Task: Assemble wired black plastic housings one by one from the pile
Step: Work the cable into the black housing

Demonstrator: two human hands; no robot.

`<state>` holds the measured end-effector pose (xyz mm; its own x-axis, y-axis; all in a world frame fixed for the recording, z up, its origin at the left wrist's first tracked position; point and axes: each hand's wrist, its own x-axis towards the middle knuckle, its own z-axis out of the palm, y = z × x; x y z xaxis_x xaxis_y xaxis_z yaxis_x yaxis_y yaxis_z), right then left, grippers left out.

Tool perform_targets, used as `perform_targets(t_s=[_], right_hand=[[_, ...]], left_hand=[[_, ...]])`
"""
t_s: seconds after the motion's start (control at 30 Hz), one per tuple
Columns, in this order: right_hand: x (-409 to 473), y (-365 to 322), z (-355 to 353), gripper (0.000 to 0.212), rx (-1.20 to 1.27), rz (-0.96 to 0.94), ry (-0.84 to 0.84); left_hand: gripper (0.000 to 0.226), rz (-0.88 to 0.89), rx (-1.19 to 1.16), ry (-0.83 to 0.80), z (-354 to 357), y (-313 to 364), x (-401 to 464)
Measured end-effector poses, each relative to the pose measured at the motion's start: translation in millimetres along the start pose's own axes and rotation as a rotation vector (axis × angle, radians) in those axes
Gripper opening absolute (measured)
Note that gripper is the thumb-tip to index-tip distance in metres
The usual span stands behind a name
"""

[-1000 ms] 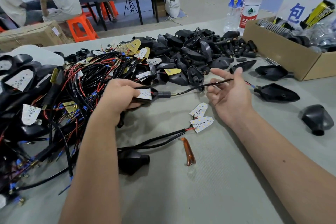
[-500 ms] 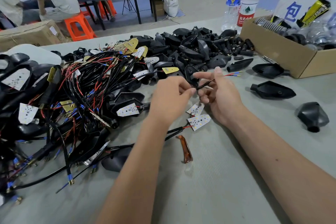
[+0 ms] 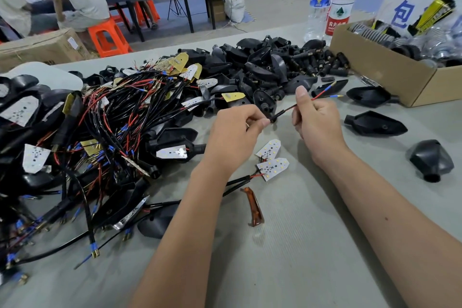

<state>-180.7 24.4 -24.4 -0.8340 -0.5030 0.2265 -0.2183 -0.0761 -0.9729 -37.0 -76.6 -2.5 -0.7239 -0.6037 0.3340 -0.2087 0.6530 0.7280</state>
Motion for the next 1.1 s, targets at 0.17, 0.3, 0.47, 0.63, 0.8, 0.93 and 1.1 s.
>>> perform_targets(t_s=[0.17,0.3,0.47,0.63,0.8,0.93,1.1], right_hand=[[1.0,-4.3,-0.4,0.067,0.205,0.099,0.064],[-1.2,-7.1,3.4,0.071,0.269,0.144,0.101],[-6.5,-10.1,8.5,0.044,0.352,0.137,-0.069],[-14.1,-9.2,9.7,0.024,0.365,0.079,-0.173],[-12.8,-8.9,9.1,0.027,0.369,0.095,-0.149],[-13.0,-6.4,10.4,0.029,0.35,0.08,-0.144],[-13.0,-3.9,12.2,0.028,0.332,0.072,-0.102]], left_hand=[[0.012,0.006,-0.02,-0.099,-15.6,-5.1,2.7],[0.012,-0.046,-0.036,-0.15,-25.8,-15.6,3.0],[0.024,-0.03,-0.08,-0.081,-22.0,-20.2,3.3],[0.02,0.014,-0.034,-0.032,-10.7,-18.5,2.6],[0.035,0.022,-0.104,-0.046,-17.9,-24.3,4.4],[0.045,0.011,-0.162,-0.065,-22.7,-28.2,4.2],[0.043,0.009,-0.12,-0.082,-24.9,-30.0,4.0]])
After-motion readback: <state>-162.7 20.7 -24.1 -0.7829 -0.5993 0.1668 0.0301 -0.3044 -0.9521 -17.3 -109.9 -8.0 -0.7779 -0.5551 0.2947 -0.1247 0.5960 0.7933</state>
